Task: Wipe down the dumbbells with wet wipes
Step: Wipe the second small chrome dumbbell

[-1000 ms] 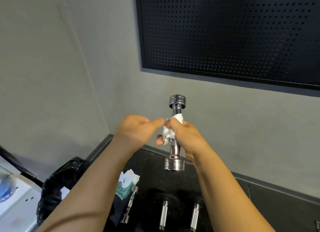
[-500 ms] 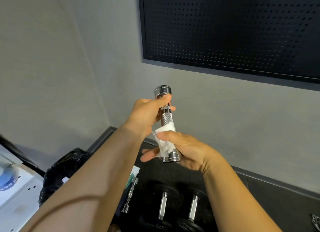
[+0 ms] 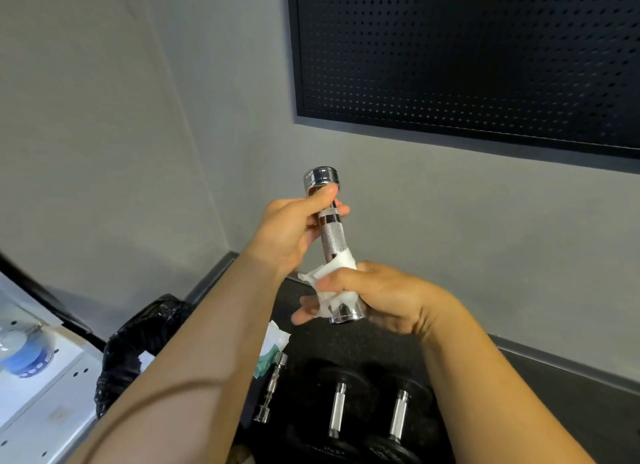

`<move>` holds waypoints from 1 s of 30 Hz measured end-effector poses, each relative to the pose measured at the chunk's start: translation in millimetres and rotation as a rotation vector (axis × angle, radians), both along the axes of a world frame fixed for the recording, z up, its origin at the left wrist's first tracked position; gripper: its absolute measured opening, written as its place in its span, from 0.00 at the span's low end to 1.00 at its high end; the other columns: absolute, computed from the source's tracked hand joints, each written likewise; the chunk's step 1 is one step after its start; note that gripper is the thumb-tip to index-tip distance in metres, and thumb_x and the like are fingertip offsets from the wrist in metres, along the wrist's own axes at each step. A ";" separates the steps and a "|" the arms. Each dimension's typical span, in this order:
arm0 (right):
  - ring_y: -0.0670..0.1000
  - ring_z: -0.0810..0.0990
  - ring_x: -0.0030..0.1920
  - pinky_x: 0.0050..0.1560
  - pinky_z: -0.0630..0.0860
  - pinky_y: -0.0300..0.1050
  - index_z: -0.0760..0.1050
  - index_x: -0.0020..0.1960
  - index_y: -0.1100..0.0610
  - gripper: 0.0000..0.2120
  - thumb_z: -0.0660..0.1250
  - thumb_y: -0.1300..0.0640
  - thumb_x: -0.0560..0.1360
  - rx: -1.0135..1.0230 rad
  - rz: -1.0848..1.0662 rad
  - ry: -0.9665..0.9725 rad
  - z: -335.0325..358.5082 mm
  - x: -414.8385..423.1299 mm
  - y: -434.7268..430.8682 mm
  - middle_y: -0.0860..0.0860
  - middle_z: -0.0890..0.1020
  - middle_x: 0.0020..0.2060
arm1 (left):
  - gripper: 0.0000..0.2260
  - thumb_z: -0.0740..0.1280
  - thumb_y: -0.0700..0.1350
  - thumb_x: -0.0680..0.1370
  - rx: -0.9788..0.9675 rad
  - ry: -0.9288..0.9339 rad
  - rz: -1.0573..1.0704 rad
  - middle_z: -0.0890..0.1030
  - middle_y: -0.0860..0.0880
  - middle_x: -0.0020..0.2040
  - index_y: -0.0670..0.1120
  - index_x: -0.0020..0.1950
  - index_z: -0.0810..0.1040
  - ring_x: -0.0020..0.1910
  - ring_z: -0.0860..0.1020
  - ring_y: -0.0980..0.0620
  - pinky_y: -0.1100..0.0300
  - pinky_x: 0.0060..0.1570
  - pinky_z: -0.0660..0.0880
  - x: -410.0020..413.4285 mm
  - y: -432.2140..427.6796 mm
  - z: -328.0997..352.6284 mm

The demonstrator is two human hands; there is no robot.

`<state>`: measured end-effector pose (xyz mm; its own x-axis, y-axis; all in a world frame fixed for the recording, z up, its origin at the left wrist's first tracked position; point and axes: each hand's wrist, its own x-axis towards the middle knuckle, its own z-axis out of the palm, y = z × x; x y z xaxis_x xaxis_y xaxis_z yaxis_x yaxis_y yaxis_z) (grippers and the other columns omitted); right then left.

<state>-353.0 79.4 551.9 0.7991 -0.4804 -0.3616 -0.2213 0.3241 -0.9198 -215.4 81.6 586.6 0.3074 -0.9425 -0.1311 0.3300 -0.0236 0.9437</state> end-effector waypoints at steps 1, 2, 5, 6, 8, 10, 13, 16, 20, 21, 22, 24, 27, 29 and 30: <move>0.62 0.78 0.61 0.65 0.73 0.51 0.73 0.58 0.62 0.14 0.65 0.59 0.74 0.059 0.031 -0.048 0.4 -0.8 0.7 0.66 0.81 0.55 | 0.06 0.68 0.42 0.76 -0.030 0.065 -0.057 0.84 0.47 0.34 0.39 0.43 0.80 0.38 0.84 0.53 0.62 0.48 0.79 2.2 1.9 -1.0; 0.64 0.76 0.63 0.67 0.70 0.54 0.72 0.60 0.63 0.17 0.65 0.59 0.72 0.102 0.051 -0.083 -2.0 -0.3 -0.2 0.67 0.80 0.56 | 0.07 0.67 0.42 0.76 -0.053 0.102 -0.088 0.84 0.48 0.34 0.39 0.43 0.79 0.37 0.84 0.54 0.62 0.48 0.79 3.4 2.5 -1.5; 0.60 0.79 0.60 0.64 0.72 0.51 0.73 0.59 0.61 0.15 0.66 0.57 0.74 0.048 0.045 -0.040 -0.6 1.4 0.2 0.64 0.82 0.54 | 0.09 0.71 0.42 0.74 -0.036 -0.055 0.022 0.83 0.44 0.35 0.35 0.42 0.80 0.37 0.84 0.50 0.60 0.48 0.80 2.0 0.3 0.2; 0.57 0.81 0.56 0.59 0.74 0.47 0.74 0.55 0.59 0.11 0.65 0.56 0.75 -0.069 0.025 0.047 0.4 2.2 0.0 0.61 0.84 0.51 | 0.11 0.74 0.43 0.72 -0.009 -0.160 0.106 0.82 0.43 0.34 0.35 0.40 0.81 0.36 0.82 0.47 0.59 0.46 0.80 0.4 -0.9 -0.6; 0.53 0.82 0.45 0.52 0.75 0.46 0.78 0.46 0.55 0.07 0.65 0.52 0.74 -0.338 -0.047 0.261 0.4 9.0 -0.7 0.55 0.85 0.42 | 0.13 0.78 0.47 0.65 0.027 -0.348 0.283 0.75 0.46 0.26 0.44 0.26 0.78 0.28 0.73 0.47 0.58 0.36 0.74 -1.8 -4.3 -3.3; 0.54 0.81 0.41 0.53 0.76 0.51 0.79 0.42 0.54 0.12 0.63 0.47 0.68 -0.502 -0.149 0.484 -5.8 20.1 -1.0 0.52 0.84 0.36 | 0.25 0.78 0.49 0.65 0.077 -0.493 0.379 0.62 0.53 0.17 0.46 0.15 0.67 0.24 0.62 0.48 0.58 0.30 0.63 -4.9 -6.6 -7.6; 0.57 0.82 0.45 0.58 0.75 0.56 0.80 0.47 0.55 0.24 0.57 0.45 0.58 -0.581 -0.222 0.630 -16.8 32.4 1.2 0.53 0.85 0.40 | 0.25 0.77 0.49 0.65 0.108 -0.512 0.406 0.63 0.53 0.17 0.45 0.16 0.67 0.24 0.62 0.47 0.58 0.30 0.63 -6.2 -9.6 -12.4; 0.57 0.83 0.47 0.57 0.78 0.55 0.78 0.50 0.57 0.23 0.64 0.43 0.62 -0.406 -0.176 0.403 -14.1 26.0 0.1 0.56 0.85 0.43 | 0.12 0.76 0.45 0.69 0.093 -0.330 0.293 0.79 0.43 0.30 0.40 0.31 0.79 0.31 0.76 0.46 0.59 0.38 0.74 0.2 -9.2 -10.9; 0.60 0.80 0.58 0.65 0.72 0.53 0.74 0.55 0.61 0.11 0.65 0.58 0.74 -0.008 0.014 0.027 -7.4 10.2 1.5 0.65 0.83 0.49 | 0.06 0.70 0.42 0.75 0.049 0.045 0.005 0.83 0.47 0.33 0.39 0.43 0.80 0.37 0.84 0.52 0.61 0.45 0.78 10.2 -1.6 -12.3; 0.62 0.79 0.59 0.66 0.72 0.53 0.74 0.56 0.62 0.12 0.65 0.59 0.74 0.059 0.048 -0.037 -5.5 8.4 2.1 0.65 0.83 0.49 | 0.07 0.68 0.43 0.76 0.038 0.127 -0.028 0.83 0.48 0.33 0.40 0.43 0.79 0.36 0.84 0.54 0.61 0.47 0.77 10.6 -0.5 -13.6; 0.62 0.79 0.59 0.64 0.74 0.51 0.74 0.55 0.62 0.12 0.64 0.59 0.73 0.093 0.073 -0.072 -5.8 8.4 1.5 0.64 0.84 0.47 | 0.08 0.66 0.44 0.77 0.037 0.197 -0.046 0.83 0.49 0.33 0.41 0.43 0.78 0.36 0.84 0.55 0.61 0.49 0.76 10.9 1.0 -14.7; 0.60 0.81 0.55 0.56 0.78 0.44 0.75 0.54 0.64 0.10 0.63 0.60 0.75 0.042 0.081 -0.049 -2.5 7.7 0.7 0.62 0.84 0.44 | 0.09 0.65 0.47 0.78 0.060 0.236 -0.065 0.85 0.47 0.37 0.41 0.45 0.78 0.39 0.84 0.54 0.59 0.52 0.75 10.7 5.3 -15.5; 0.56 0.83 0.50 0.52 0.77 0.42 0.76 0.52 0.65 0.10 0.62 0.60 0.76 -0.170 0.033 0.100 8.2 5.0 -2.2 0.59 0.85 0.41 | 0.14 0.65 0.52 0.78 0.182 -0.023 -0.162 0.85 0.41 0.49 0.43 0.54 0.77 0.49 0.84 0.45 0.52 0.51 0.79 7.8 14.7 -18.4; 0.55 0.82 0.49 0.53 0.76 0.42 0.78 0.52 0.66 0.12 0.63 0.58 0.75 -0.327 0.027 0.215 11.4 4.7 -6.4 0.56 0.85 0.40 | 0.10 0.66 0.51 0.78 0.243 -0.187 -0.174 0.85 0.41 0.47 0.45 0.53 0.76 0.48 0.84 0.43 0.49 0.52 0.80 0.9 20.0 -20.9; 0.55 0.82 0.49 0.54 0.75 0.42 0.79 0.51 0.65 0.13 0.64 0.56 0.75 -0.369 0.043 0.252 11.7 5.1 -7.5 0.56 0.85 0.41 | 0.07 0.66 0.49 0.79 0.252 -0.185 -0.129 0.85 0.41 0.45 0.46 0.51 0.75 0.47 0.84 0.43 0.47 0.53 0.79 -1.5 21.0 -22.8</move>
<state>-347.9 71.9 563.6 0.7300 -0.5824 -0.3577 -0.4591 -0.0301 -0.8879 -216.9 102.7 563.9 0.2281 -0.9201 -0.3186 0.1331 -0.2946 0.9463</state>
